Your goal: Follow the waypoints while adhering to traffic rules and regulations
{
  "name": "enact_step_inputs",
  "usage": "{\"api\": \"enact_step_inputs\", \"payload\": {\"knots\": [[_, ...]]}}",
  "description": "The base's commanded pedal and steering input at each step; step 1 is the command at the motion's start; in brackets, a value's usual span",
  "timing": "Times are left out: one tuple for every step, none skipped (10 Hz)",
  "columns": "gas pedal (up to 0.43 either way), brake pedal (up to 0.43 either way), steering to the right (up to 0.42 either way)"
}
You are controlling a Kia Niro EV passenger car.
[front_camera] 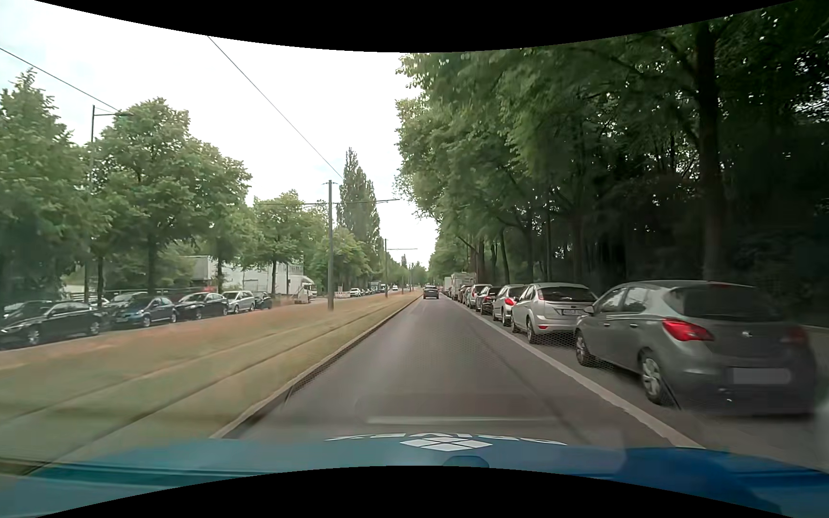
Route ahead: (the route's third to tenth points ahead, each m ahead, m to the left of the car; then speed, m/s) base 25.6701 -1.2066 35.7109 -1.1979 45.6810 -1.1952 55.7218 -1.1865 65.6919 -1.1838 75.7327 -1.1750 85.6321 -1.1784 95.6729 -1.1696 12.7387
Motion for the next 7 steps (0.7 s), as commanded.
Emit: {"api": "enact_step_inputs", "payload": {"knots": [[0.169, 0.0, -0.001], [0.169, 0.0, -0.001], [0.169, 0.0, -0.001], [0.169, 0.0, -0.002], [0.169, 0.0, -0.002], [0.169, 0.0, -0.002], [0.169, 0.0, -0.002]]}}
